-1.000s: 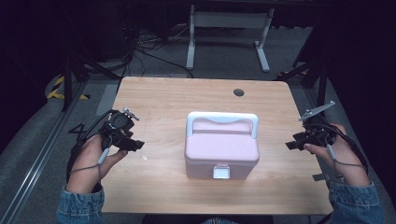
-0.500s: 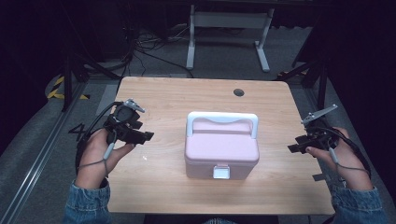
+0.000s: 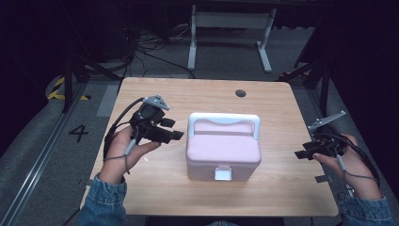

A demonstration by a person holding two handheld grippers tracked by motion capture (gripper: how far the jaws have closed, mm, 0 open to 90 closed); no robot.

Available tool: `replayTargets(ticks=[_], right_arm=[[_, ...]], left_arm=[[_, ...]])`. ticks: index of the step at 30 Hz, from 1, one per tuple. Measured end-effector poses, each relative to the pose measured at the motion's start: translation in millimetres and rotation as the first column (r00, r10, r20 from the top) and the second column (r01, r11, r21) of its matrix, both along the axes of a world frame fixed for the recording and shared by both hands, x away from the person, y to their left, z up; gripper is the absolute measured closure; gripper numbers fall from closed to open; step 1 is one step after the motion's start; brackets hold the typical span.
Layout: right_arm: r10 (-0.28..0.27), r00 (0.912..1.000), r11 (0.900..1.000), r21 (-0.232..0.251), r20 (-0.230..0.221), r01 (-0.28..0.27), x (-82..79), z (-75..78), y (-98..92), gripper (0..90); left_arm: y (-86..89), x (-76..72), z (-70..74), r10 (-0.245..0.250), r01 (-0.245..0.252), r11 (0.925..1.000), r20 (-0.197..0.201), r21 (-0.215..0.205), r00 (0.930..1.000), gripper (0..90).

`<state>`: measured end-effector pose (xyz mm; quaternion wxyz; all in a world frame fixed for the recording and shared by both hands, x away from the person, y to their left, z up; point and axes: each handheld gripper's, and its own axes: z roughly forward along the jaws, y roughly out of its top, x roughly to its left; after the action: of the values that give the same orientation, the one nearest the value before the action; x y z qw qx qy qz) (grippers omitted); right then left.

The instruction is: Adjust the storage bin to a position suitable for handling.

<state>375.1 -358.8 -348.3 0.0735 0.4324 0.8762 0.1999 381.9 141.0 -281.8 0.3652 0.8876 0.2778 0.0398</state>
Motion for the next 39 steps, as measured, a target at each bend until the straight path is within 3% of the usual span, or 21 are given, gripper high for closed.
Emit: replayTargets(ticks=[8, 10, 13, 14, 21, 23, 29, 31, 39], right_arm=[[-0.018, 0.9998, 1.0, -0.004, -0.011, 0.018, -5.4, -3.1, -3.3, 46.0], [-0.016, 0.9998, 1.0, -0.007, -0.013, 0.016, -6.0, -4.7, -3.5, 45.8], [-0.019, 0.9997, 1.0, -0.012, -0.016, 0.019, -6.1, -5.9, -3.4, 45.6], [-0.018, 0.9997, 1.0, -0.012, -0.017, 0.018, -5.9, -6.5, -3.2, 45.5], [-0.01, 0.9996, 1.0, -0.016, -0.025, 0.01, -5.6, -8.6, -1.5, 45.0], [-0.011, 0.9996, 1.0, -0.016, -0.027, 0.01, -5.6, -8.8, -1.3, 44.8], [-0.013, 0.9997, 1.0, -0.011, -0.023, 0.013, -5.6, -9.0, -2.0, 44.0], [-0.013, 0.9997, 1.0, -0.01, -0.019, 0.013, -5.5, -9.0, -2.7, 44.0], [-0.021, 0.9996, 1.0, 0.011, -0.017, 0.021, -5.5, -8.2, -3.7, 44.6]], left_arm=[[-24.0, 17.3, -13.8, -0.001, 0.001, 0.9994, 0.009, 0.036, 1.0, 38.9], [-32.5, 22.1, -19.0, -0.023, 0.021, 0.9973, 0.032, 0.07, 0.9992, 44.3], [-39.5, 24.8, -21.6, -0.04, 0.039, 0.9963, 0.024, 0.077, 0.9989, 45.6], [-43.5, 26.7, -22.5, -0.042, 0.04, 0.9946, 0.022, 0.096, 0.9989, 45.1], [-57.3, 36.8, -29.9, 0.0, -0.002, 0.9929, 0.017, 0.119, 0.9999, 49.1], [-57.9, 38.9, -30.6, 0.008, -0.008, 0.9945, 0.006, 0.104, 1.0, 53.4], [-59.8, 36.3, -28.0, 0.035, -0.038, 0.9917, 0.029, 0.122, 0.999, 64.7], [-59.2, 35.6, -26.7, 0.033, -0.036, 0.9934, 0.025, 0.109, 0.9991, 69.7], [-61.5, 25.3, -16.6, 0.0, -0.009, 0.9945, 0.088, 0.104, 0.9961, 72.6]])
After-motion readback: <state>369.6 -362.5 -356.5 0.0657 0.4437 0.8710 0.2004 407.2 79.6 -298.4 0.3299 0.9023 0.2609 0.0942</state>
